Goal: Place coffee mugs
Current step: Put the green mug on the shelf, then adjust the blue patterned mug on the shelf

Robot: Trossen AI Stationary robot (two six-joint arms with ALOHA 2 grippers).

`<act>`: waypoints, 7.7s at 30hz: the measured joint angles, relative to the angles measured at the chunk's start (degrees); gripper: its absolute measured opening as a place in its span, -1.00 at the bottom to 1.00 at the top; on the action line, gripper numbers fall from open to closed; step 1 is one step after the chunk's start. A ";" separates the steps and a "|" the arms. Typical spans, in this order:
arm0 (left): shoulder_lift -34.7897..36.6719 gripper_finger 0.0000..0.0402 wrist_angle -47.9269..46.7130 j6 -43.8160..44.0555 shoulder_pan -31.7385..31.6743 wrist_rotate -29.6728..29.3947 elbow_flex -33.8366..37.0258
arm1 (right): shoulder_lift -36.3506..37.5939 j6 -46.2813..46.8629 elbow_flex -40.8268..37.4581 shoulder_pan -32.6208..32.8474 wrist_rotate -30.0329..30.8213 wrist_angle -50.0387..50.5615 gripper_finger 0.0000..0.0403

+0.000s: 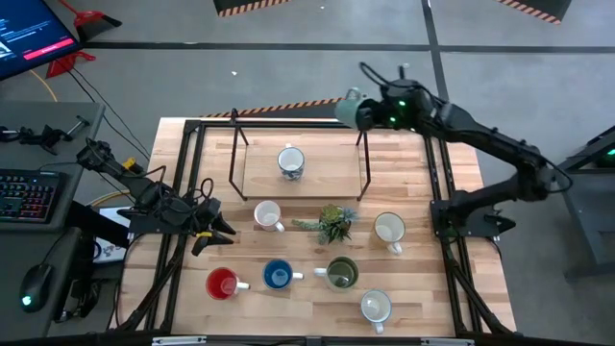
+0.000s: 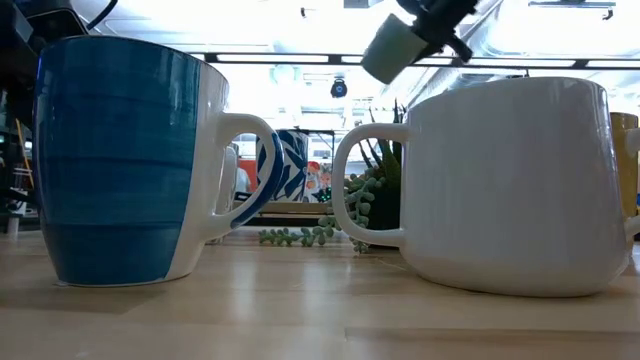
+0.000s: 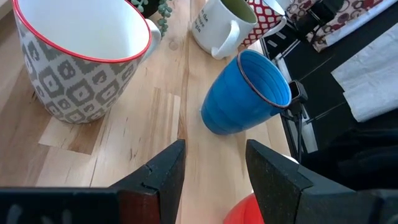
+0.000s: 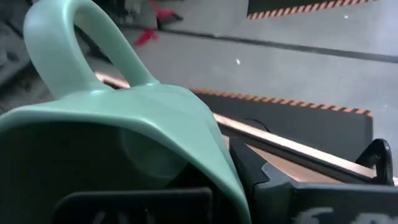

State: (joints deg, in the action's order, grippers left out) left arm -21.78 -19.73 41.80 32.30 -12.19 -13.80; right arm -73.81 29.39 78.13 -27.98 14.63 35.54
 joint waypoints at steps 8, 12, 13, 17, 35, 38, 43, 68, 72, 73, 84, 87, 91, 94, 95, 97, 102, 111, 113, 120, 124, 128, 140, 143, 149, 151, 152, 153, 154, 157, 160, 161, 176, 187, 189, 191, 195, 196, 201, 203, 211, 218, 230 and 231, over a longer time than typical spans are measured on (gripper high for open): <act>0.00 -0.21 -0.44 -0.44 0.01 0.04 0.00 | -14.31 -5.58 18.35 2.97 0.15 17.71 -1.00; -0.02 -0.21 -0.44 -0.44 0.02 0.04 0.00 | -20.81 -7.51 23.24 4.58 0.02 23.11 -1.00; -0.02 -0.21 -0.44 -0.44 0.00 0.04 0.00 | -22.20 -8.11 23.84 4.98 -0.04 23.43 -1.00; -0.01 -0.21 -0.43 -0.38 0.01 0.04 0.00 | -26.64 -10.47 24.65 6.11 -1.45 23.44 -1.00; -0.02 -0.21 -0.35 0.01 0.01 0.06 0.00 | -35.87 -8.90 24.22 7.77 -2.40 24.53 -1.00; -0.01 -0.21 -0.30 0.02 0.01 0.05 0.00 | -37.35 -8.90 24.22 7.75 -2.32 24.14 -1.00; -0.02 -0.21 -0.09 0.09 0.01 0.04 0.00 | -39.99 -8.55 24.22 7.64 -2.93 23.44 -1.00; 0.00 -0.21 -0.09 0.06 0.01 0.04 0.00 | -43.13 -7.23 24.13 2.88 -7.34 21.25 -1.00; -0.02 -0.21 -0.09 0.05 0.00 0.04 0.00 | -43.65 -7.33 24.13 2.88 -6.69 20.90 -1.00; 0.00 -0.21 -0.09 0.05 0.02 0.04 0.00 | -43.71 -7.33 24.13 2.88 -6.45 21.23 -1.00; -0.02 -0.21 -0.09 0.06 0.02 0.04 0.00 | -44.69 -8.00 24.13 2.88 -6.28 19.89 -1.00; -0.01 -0.21 -0.09 0.05 0.02 0.04 0.00 | -44.98 -8.28 24.19 2.84 -6.60 19.83 -1.00; -0.02 -0.21 -0.09 0.05 0.02 0.04 0.00 | -45.08 -8.91 24.24 2.86 -6.58 19.65 -0.97; -0.02 -0.21 -0.09 0.05 0.00 0.04 0.00 | -45.23 -8.90 24.22 2.86 -6.12 19.03 -0.92; -0.01 -0.21 -0.10 0.05 0.01 0.04 0.00 | -45.23 -8.91 24.22 2.86 -6.14 18.98 -0.90; -0.02 -0.21 -0.11 0.05 0.00 0.04 0.00 | -45.23 -8.90 24.22 2.88 -6.16 18.96 -0.85; -0.02 -0.21 -0.11 0.05 0.02 0.04 0.00 | -45.23 -10.10 24.22 2.88 -6.49 18.51 -0.68; -0.02 -0.21 -0.11 0.05 0.00 0.04 0.00 | -45.12 -9.97 24.22 2.90 -6.77 18.10 -0.35; -0.02 -0.21 -0.11 0.05 0.01 0.04 0.00 | -45.12 -9.95 24.62 2.90 -7.55 18.86 -0.31; -0.02 -0.21 -0.10 0.05 0.01 0.04 0.00 | -45.10 -11.05 32.79 2.90 -5.60 25.24 -0.27; -0.02 -0.21 -0.12 0.05 0.01 0.04 0.00 | -45.04 -11.90 39.43 3.03 -5.40 30.52 -0.27; -0.01 -0.21 -0.12 0.05 0.02 0.04 0.00 | -45.01 -12.50 45.27 4.19 -5.27 32.31 -0.27; -0.01 -0.21 -0.13 -1.48 0.00 0.02 0.00 | -45.03 -16.18 46.38 12.28 -10.09 31.58 -0.28; -0.02 -0.21 -0.12 -1.48 0.00 0.02 0.00 | -45.03 -16.26 44.21 14.15 -10.10 31.20 -0.31; -0.02 -0.21 -0.12 -1.48 0.00 0.02 0.00 | -45.06 -15.87 39.06 16.44 -9.95 28.38 -0.44; -0.01 -0.21 -0.12 -1.48 0.00 0.02 0.00 | -45.06 -15.60 37.71 16.69 -10.19 27.14 -0.48; 0.00 -0.21 -0.11 -1.48 0.00 0.02 0.00 | -45.08 -15.35 37.26 16.77 -10.29 26.86 -0.50; -0.01 -0.21 -0.12 -1.48 0.00 0.02 0.00 | -45.08 -15.35 36.97 16.78 -10.33 26.44 -0.52; -0.01 -0.21 -0.12 -1.48 0.00 0.02 0.00 | -45.08 -15.35 36.69 16.75 -10.29 25.79 -0.53; -0.01 -0.21 -0.11 -1.46 0.00 0.02 0.00 | -45.10 -15.49 36.08 16.50 -10.11 25.19 -0.56; -0.02 -0.21 -0.11 -1.46 0.00 0.02 0.00 | -45.08 -15.56 36.07 16.01 -9.95 23.72 -0.57; -0.02 -0.21 -0.12 -1.46 0.01 0.02 0.00 | -45.08 -15.86 36.06 15.97 -9.91 23.43 -0.57; -0.01 -0.21 -0.13 -1.48 0.00 0.02 0.00 | -45.36 -17.47 36.10 15.63 -12.24 23.73 -0.57; -0.07 -0.21 -0.20 -1.51 0.00 0.02 0.00 | -47.97 -17.88 36.13 15.62 -12.55 22.41 -0.57; -0.07 -0.21 -0.22 -1.48 0.02 0.02 0.00 | -48.67 -17.98 36.13 15.62 -13.20 22.25 -0.57; -0.04 -0.21 -0.26 -1.50 0.00 0.03 0.00 | -49.40 -18.12 36.13 15.60 -13.65 21.47 -0.57; -0.05 -0.21 -0.26 -1.48 0.00 0.03 0.00 | -50.73 -18.50 36.11 15.49 -14.27 20.57 -0.57; -0.14 -0.21 -0.24 -1.46 0.02 0.02 0.00 | -50.91 -18.52 36.11 15.49 -14.26 20.05 -0.57; -0.16 -0.21 -0.31 -1.48 0.02 0.04 0.00 | -51.03 -19.18 36.11 15.29 -13.72 18.49 -0.57; -0.17 -0.21 -0.46 -1.48 0.01 0.02 0.00 | -51.03 -19.13 36.11 14.93 -13.68 18.06 -0.57; -0.17 -0.21 -0.51 -1.47 0.00 0.02 0.00 | -51.03 -18.94 36.11 13.24 -13.78 15.47 -0.57; -0.17 -0.21 -0.52 -1.40 0.00 0.02 0.00 | -51.03 -19.25 36.11 12.86 -14.34 12.48 -0.57; -0.17 -0.21 -0.51 -1.38 0.01 0.02 0.00 | -51.03 -19.39 36.11 11.84 -14.47 10.29 -0.57; -0.17 -0.21 -0.51 -1.36 0.00 0.02 0.00 | -51.03 -19.39 36.11 11.84 -14.47 9.97 -0.57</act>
State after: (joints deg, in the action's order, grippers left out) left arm -21.96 -20.24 40.44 32.29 -12.16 -13.80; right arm -124.84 10.00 114.24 -16.14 0.16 45.52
